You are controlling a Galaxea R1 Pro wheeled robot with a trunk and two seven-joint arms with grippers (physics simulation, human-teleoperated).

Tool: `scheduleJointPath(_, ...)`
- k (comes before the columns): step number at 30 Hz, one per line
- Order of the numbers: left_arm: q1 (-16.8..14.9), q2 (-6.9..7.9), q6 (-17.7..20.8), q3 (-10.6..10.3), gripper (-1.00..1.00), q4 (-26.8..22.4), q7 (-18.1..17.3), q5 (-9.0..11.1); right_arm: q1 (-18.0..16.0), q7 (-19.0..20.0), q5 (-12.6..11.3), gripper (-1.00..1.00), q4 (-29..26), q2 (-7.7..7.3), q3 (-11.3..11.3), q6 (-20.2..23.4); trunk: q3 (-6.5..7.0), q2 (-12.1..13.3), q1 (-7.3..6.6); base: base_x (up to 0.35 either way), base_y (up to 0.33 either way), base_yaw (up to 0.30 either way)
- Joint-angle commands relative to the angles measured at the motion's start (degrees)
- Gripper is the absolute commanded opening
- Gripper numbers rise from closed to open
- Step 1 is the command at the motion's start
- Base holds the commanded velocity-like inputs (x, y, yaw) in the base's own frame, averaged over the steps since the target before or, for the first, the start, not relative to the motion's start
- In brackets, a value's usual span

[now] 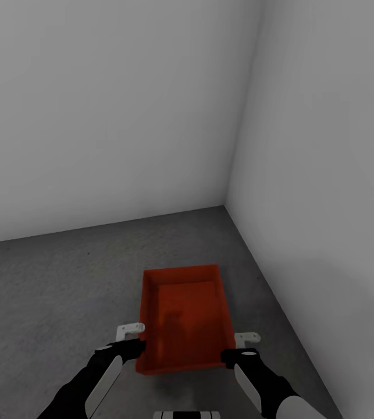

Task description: Move the two storage containers from the living room to the garage. In the garage, place one container on the floor and stack the other container on top of it (either order is fine).

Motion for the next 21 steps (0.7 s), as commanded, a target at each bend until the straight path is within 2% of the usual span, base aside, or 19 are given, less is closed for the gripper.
scheduleJointPath(1, -0.04, 0.08, 0.10, -0.27, 1.00, -0.10, 0.57, 0.60, -0.03, -0.52, -0.55, 1.00, -0.10, -0.05, 0.48, 0.26, -0.04, -0.02, -0.01, 0.000, 0.000, 0.000)
scheduleJointPath(21, -0.04, 0.08, 0.10, -0.26, 1.00, -0.10, 0.57, 0.60, -0.03, -0.52, -0.56, 1.00, -0.10, -0.05, 0.48, 0.26, 0.15, -0.02, -0.01, 0.000, 0.000, 0.000)
